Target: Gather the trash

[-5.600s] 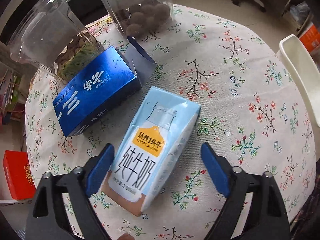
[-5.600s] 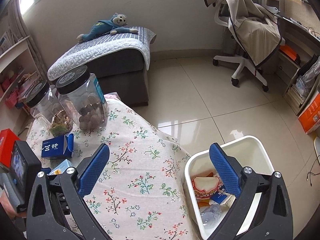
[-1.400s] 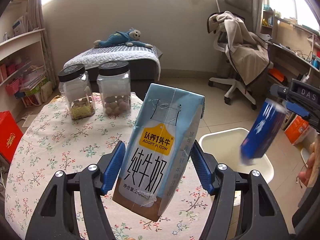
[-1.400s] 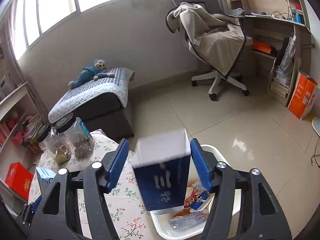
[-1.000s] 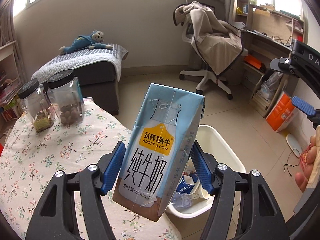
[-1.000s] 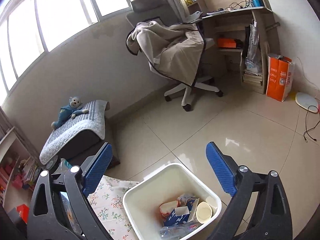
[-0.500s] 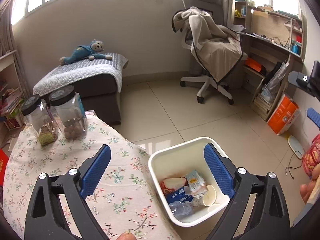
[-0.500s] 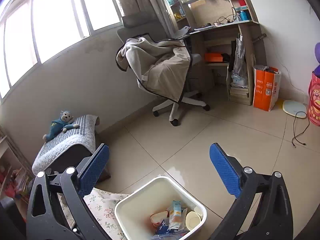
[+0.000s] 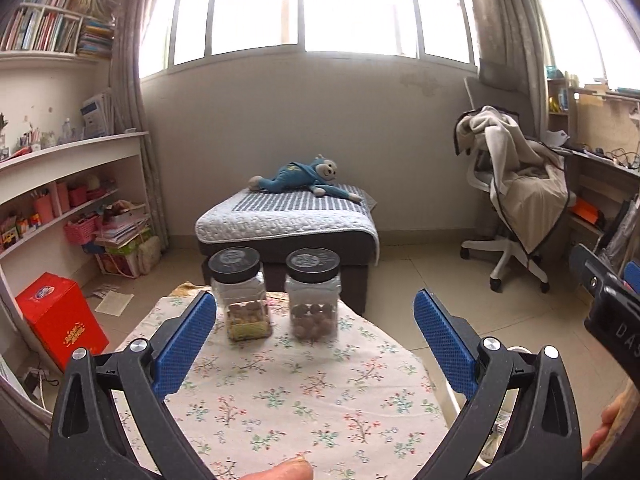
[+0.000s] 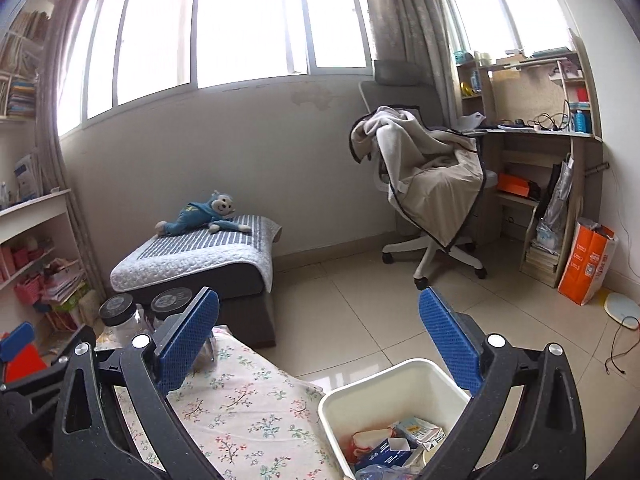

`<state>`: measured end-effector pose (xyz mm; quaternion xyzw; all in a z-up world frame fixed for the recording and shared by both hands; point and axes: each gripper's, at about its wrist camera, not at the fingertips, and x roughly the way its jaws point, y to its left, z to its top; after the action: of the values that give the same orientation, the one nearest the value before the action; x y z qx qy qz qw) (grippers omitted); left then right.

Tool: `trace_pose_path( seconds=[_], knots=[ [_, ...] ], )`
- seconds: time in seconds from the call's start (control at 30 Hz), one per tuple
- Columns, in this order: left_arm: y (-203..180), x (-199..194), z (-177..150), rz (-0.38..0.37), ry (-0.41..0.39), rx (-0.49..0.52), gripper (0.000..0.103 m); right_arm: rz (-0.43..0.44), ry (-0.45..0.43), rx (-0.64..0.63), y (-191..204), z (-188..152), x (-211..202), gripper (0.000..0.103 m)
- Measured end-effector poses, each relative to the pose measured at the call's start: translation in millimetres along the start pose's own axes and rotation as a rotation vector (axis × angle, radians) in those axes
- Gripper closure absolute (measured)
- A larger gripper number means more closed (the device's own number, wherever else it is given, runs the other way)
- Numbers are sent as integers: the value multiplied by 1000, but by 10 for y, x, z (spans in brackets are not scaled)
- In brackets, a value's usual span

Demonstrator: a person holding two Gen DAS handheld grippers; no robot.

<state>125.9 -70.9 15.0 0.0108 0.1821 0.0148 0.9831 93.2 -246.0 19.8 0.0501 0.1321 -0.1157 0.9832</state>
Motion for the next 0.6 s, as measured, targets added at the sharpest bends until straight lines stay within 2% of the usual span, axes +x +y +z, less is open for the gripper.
trace_pose_path(
  seconds=[0.07, 0.3, 0.6],
  knots=[
    [221, -25, -6, 45, 9, -11, 7, 22, -6, -41, 205, -32, -37, 7],
    [854, 13, -161, 91, 69, -106, 7, 111, 51, -116, 775, -162, -22, 7],
    [1199, 83, -245, 131, 105, -131, 7, 140, 106, -129, 1144, -272, 116, 7]
  ],
)
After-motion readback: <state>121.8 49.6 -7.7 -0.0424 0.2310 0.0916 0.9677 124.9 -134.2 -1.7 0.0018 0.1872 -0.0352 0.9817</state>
